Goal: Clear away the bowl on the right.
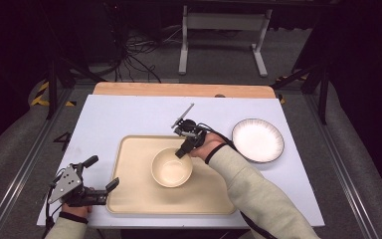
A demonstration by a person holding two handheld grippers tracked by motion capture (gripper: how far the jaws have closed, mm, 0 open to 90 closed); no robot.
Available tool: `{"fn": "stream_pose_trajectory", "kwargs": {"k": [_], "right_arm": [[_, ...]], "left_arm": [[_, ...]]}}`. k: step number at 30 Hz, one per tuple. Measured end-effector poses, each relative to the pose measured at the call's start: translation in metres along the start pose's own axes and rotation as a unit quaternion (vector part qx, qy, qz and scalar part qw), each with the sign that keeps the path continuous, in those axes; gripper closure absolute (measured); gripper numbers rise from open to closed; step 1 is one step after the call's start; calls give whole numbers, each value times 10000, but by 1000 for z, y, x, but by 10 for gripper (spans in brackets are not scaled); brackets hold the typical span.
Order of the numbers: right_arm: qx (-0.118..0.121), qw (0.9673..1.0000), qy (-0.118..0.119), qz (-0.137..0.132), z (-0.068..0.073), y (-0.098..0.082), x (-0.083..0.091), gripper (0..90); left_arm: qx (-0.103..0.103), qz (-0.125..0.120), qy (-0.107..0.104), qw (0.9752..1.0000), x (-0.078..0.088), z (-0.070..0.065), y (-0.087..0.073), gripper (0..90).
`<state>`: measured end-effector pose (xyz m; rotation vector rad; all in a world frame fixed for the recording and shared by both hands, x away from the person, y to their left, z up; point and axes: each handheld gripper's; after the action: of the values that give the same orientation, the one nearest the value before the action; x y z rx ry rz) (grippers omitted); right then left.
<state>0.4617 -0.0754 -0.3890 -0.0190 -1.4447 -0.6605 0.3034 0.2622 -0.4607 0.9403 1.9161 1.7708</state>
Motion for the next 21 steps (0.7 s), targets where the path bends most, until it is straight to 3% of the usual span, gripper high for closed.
{"fn": "stream_pose_trajectory", "kwargs": {"k": [21], "right_arm": [[-163,9998,127,-13,-11,-7,-6,811]], "left_arm": [[0,4,2,10000,0,0,0,2]]}}
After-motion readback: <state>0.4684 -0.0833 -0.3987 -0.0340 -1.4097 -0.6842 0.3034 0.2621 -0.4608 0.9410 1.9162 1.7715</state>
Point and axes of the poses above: each handheld gripper's, and its own axes: x roughly backward along the jaws, y roughly out of its top, z roughly to its left, and after that the axes turned 10 degrees about x, right-handed
